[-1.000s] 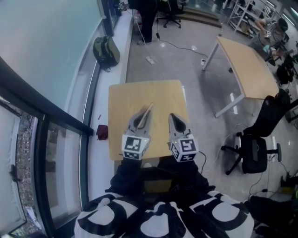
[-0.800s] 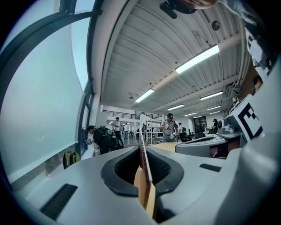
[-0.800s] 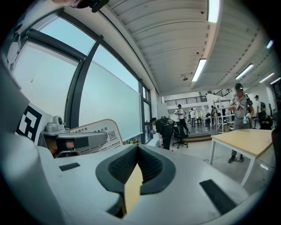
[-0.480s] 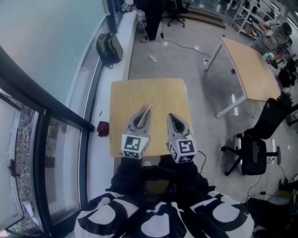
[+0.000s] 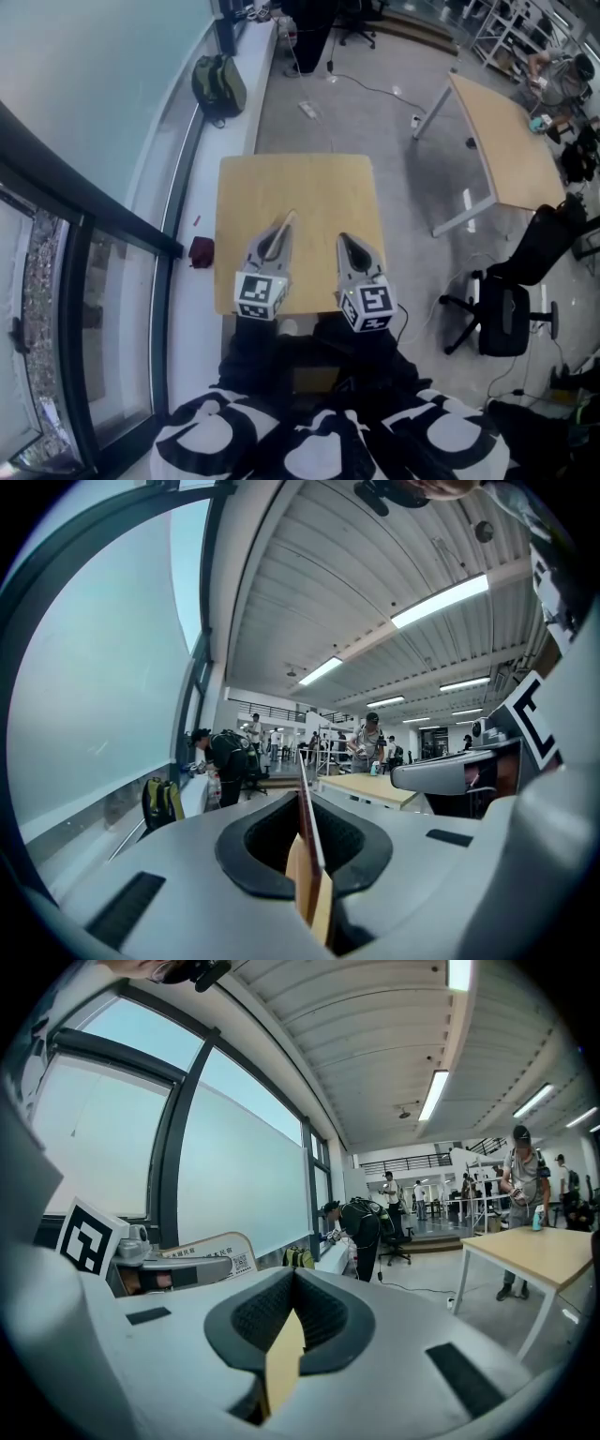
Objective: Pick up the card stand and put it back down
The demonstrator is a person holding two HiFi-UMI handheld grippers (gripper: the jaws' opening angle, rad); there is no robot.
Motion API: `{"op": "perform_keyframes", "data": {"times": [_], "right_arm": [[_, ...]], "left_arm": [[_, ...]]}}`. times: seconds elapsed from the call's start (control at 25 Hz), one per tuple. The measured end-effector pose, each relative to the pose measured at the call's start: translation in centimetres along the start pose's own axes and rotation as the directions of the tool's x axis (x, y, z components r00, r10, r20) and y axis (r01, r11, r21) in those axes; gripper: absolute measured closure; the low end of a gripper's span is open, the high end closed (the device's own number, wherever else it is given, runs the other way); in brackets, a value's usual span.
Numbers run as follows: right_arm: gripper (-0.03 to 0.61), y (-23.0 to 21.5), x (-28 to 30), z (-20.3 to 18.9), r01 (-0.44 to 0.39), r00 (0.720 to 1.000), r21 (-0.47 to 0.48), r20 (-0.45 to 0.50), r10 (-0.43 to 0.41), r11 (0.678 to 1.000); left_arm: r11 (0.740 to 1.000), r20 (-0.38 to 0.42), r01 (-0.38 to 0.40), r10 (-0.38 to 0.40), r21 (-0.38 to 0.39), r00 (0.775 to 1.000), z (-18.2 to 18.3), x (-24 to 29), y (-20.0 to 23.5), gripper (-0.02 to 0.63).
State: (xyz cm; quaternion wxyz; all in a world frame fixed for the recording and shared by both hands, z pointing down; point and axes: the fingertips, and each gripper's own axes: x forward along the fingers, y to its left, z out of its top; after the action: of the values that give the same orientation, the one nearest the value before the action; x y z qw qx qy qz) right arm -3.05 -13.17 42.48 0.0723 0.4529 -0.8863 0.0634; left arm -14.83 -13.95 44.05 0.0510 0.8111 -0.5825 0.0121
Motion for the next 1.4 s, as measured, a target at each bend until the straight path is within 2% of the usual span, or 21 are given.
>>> {"op": "perform_keyframes", "data": {"times": [0.32, 0.52, 0.8, 1.08, 1.4], "right_arm": [[0.557, 0.2, 1.4, -2.7, -0.072, 0.995, 0.041, -0.072, 0.075, 0.997], [0.557, -1.0, 2.5, -3.6, -0.064, 0.993, 0.065, -0.099, 0.07, 0.996], [0.557, -4.2, 4.5, -4.1, -0.058, 0.989, 0.098, -0.129, 0.071, 0.994], [0.557, -8.3, 6.5, -4.3, -0.042, 0.987, 0.122, -0.146, 0.059, 0.992], [0.557, -12.9, 10.3, -6.3, 0.001, 0.981, 0.142, -0.19, 0.026, 0.99]], "left_arm": [[0.998, -0.098, -0.066, 0.064, -0.019, 0.993, -4.0, -0.3, 2.9, 0.591], [0.997, -0.144, -0.08, 0.08, 0.011, 0.986, -6.0, 0.6, 6.3, 0.591], [0.997, -0.176, -0.066, 0.074, 0.049, 0.982, -5.8, 4.6, 11.3, 0.591], [1.0, -0.196, 0.008, -0.003, 0.028, 0.981, -5.3, 10.7, 13.0, 0.591], [0.989, -0.258, 0.135, -0.115, 0.059, 0.959, -6.5, 19.7, 16.6, 0.591]]}}
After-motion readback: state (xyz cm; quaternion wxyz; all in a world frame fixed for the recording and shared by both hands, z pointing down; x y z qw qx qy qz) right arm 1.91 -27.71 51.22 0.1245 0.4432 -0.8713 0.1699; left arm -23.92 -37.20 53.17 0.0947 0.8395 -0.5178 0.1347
